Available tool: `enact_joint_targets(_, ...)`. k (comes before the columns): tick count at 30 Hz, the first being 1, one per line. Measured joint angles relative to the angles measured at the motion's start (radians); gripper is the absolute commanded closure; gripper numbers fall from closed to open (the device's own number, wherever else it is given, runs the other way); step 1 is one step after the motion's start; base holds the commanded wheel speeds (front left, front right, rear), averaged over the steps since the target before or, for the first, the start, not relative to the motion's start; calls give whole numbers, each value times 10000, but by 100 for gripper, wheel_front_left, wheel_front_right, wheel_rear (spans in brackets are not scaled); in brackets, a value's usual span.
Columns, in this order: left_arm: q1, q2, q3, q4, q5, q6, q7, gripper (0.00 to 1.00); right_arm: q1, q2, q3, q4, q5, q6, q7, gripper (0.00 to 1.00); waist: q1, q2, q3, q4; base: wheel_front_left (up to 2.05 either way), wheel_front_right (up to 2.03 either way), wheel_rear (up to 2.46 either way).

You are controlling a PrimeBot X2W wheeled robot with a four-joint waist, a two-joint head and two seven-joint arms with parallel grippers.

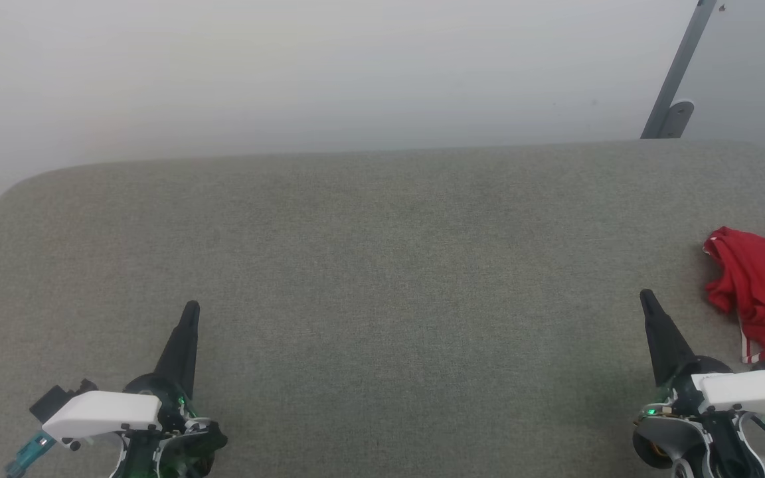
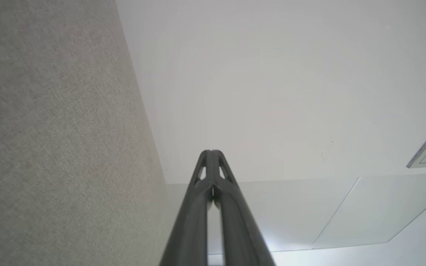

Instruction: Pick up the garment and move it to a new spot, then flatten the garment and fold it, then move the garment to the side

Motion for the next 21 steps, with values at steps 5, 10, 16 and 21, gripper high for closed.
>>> enact_joint_targets(5,0,-2,6,0,0,0,2,100,0,0,0,0,0,0,0,100,-1,0,0,0,0,0,0)
enact_joint_targets(10,0,-4,8,0,2,0,4,100,0,0,-2,0,0,0,0,100,-1,0,0,0,0,0,0)
enact_joint_targets(16,0,-6,13,0,6,0,23,100,0,0,0,0,0,0,0,100,0,0,0,0,0,0,0)
enact_joint_targets(21,0,-10,17,0,15,0,25,100,-1,0,-2,0,0,0,0,100,-1,0,0,0,0,0,0)
